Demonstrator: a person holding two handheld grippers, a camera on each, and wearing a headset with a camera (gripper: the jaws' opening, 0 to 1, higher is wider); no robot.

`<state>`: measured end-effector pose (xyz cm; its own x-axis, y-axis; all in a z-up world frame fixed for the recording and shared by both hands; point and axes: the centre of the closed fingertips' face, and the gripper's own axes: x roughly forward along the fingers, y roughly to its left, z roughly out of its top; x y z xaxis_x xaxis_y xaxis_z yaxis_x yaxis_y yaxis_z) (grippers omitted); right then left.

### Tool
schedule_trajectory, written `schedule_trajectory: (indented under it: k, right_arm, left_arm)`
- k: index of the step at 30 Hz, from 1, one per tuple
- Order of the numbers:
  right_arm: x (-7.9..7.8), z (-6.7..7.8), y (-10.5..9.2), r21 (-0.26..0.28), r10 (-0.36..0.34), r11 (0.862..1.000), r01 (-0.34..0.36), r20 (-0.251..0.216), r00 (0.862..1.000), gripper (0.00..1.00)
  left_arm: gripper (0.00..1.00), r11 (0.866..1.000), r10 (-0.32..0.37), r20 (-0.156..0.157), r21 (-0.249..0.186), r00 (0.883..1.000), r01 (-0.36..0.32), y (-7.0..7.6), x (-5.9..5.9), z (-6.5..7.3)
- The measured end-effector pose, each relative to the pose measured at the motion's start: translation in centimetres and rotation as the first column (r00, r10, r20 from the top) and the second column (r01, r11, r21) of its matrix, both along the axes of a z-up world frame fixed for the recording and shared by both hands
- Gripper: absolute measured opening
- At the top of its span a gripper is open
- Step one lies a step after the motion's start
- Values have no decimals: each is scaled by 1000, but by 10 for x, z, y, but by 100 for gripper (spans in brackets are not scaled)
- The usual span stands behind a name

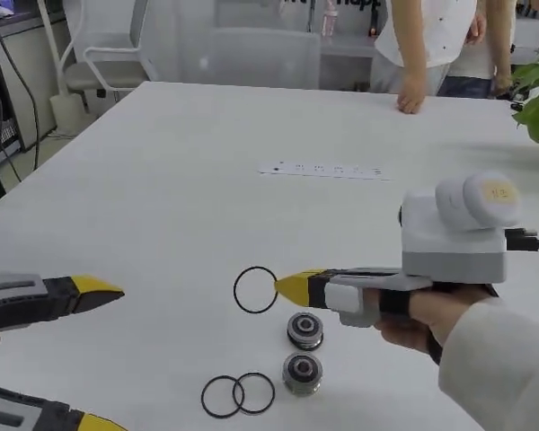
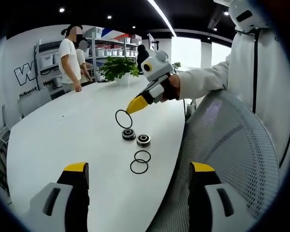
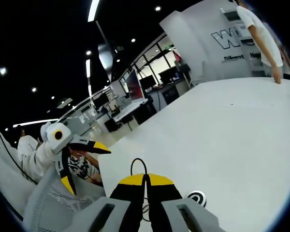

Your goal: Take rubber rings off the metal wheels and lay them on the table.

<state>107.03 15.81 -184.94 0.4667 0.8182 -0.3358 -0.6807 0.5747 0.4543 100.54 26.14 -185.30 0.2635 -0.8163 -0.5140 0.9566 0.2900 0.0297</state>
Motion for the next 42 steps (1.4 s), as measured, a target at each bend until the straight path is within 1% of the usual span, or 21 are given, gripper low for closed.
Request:
schedule_trajectory:
  k: [3,7,10,12,15,19,26,29,36,38,42]
  right_arm:
    - [-5,-3,5,0,19,1000,-19,-12,1000,0]
    - [-11,-9,13,-20,51,998,-51,-23,998,0]
    - [-15,-12,17,-23,69,997,-69,-33,997,0]
    - [-18,-16,21,-29,83,996,-85,-44,996,0]
    - [-22,-22,25,-39,98,994,-100,-60,993,0]
    - [-27,-34,28,-66,107,991,-114,-93,990,0]
    - [-33,-48,32,-76,121,988,-132,-141,983,0]
    - [-35,-53,33,-89,127,986,-142,-152,980,0]
    - [-41,-67,34,-126,138,979,-162,-182,974,0]
    - [-42,-70,34,-136,139,977,-166,-185,973,0]
    - [-44,-76,35,-161,147,971,-179,-190,971,0]
  left_arm:
    - [83,1000,6,-7,-5,1000,-7,0,-2,-3]
    - [83,1000,13,-14,-9,1000,-13,-1,-5,-5]
    - [83,1000,19,-17,-11,1000,-19,-1,-6,-8]
    - [83,1000,20,-19,-5,1000,-20,-2,-7,-11]
    - [83,1000,19,-26,-8,999,-19,-3,-10,-12]
    - [83,1000,18,-34,-9,999,-18,-4,-13,-14]
    - [86,1000,4,-50,-9,999,-5,-7,-17,-17]
    - [88,1000,3,-59,-15,998,-4,-9,-18,-18]
    - [92,1000,4,-63,-17,998,-5,-10,-18,-19]
    - [92,1000,6,-68,-14,998,-7,-10,-18,-21]
    - [92,1000,-2,-81,14,997,3,-9,-22,-27]
